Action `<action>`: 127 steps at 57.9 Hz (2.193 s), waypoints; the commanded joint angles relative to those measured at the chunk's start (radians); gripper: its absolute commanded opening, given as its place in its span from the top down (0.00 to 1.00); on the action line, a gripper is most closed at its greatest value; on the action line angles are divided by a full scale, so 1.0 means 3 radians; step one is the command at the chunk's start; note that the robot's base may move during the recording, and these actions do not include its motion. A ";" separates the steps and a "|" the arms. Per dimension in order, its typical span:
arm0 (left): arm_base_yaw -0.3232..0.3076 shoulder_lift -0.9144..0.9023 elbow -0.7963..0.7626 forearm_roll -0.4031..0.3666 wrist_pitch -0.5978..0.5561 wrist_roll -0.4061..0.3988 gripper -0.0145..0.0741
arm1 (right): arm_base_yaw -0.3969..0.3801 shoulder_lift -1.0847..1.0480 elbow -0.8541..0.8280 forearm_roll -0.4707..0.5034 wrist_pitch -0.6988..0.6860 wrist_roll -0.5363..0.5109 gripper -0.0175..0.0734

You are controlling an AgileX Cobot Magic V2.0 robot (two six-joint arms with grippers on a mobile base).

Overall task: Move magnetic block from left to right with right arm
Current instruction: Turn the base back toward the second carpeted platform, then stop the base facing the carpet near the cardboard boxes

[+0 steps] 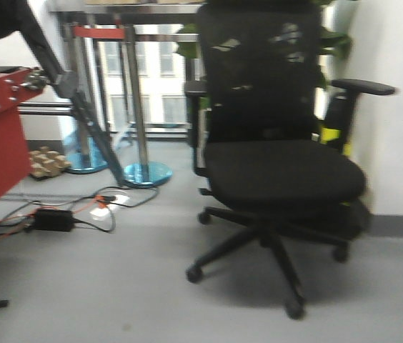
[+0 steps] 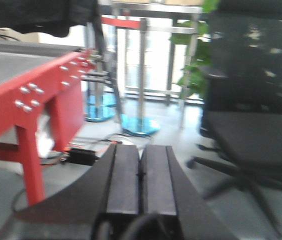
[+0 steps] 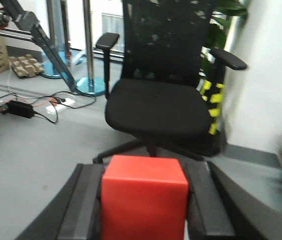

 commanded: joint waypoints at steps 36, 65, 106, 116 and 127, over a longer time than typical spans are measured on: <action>-0.0008 -0.0026 0.0026 -0.0016 -0.0271 -0.0020 0.98 | -0.0004 0.0057 -0.0082 -0.0057 -0.0304 -0.0021 0.57; -0.0008 -0.0026 0.0026 -0.0016 -0.0271 -0.0020 0.98 | -0.0004 0.0057 -0.0082 -0.0057 -0.0304 -0.0021 0.57; -0.0008 -0.0026 0.0026 -0.0016 -0.0271 -0.0020 0.98 | -0.0004 0.0057 -0.0082 -0.0057 -0.0304 -0.0021 0.57; -0.0008 -0.0026 0.0026 -0.0016 -0.0271 -0.0020 0.98 | -0.0004 0.0057 -0.0082 -0.0057 -0.0304 -0.0021 0.57; -0.0008 -0.0026 0.0026 -0.0016 -0.0271 -0.0020 0.98 | -0.0004 0.0057 -0.0082 -0.0057 -0.0304 -0.0021 0.57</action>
